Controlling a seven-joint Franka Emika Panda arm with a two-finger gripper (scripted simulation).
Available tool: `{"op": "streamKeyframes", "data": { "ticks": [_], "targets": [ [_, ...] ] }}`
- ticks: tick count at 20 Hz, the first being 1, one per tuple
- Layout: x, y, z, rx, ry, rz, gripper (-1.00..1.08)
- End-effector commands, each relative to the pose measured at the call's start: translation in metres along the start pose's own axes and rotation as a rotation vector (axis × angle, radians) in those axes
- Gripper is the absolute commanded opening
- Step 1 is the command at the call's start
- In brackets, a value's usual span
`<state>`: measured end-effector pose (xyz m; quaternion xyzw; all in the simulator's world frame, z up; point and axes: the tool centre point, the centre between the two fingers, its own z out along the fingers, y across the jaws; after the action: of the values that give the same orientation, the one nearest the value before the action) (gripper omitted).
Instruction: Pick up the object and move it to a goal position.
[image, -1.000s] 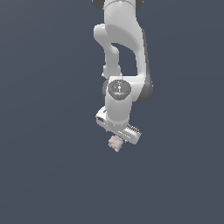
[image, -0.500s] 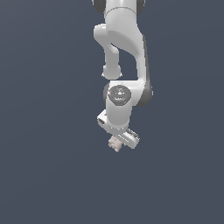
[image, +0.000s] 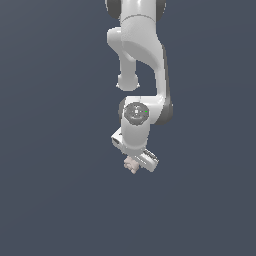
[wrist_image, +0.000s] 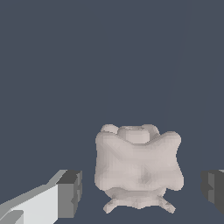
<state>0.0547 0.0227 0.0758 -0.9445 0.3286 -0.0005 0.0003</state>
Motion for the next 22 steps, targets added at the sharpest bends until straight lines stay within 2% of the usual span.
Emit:
{"op": "streamKeyframes", "data": {
  "ticks": [1, 10, 11, 22],
  "targets": [
    [-0.001, 0.001, 0.014, -0.001, -0.001, 0.002, 1.00],
    [0.000, 0.000, 0.034, -0.001, -0.001, 0.004, 1.00],
    [0.000, 0.000, 0.034, -0.001, -0.001, 0.004, -1.00],
    [0.000, 0.000, 0.034, -0.001, -0.001, 0.003, -1.00]
  ]
}}
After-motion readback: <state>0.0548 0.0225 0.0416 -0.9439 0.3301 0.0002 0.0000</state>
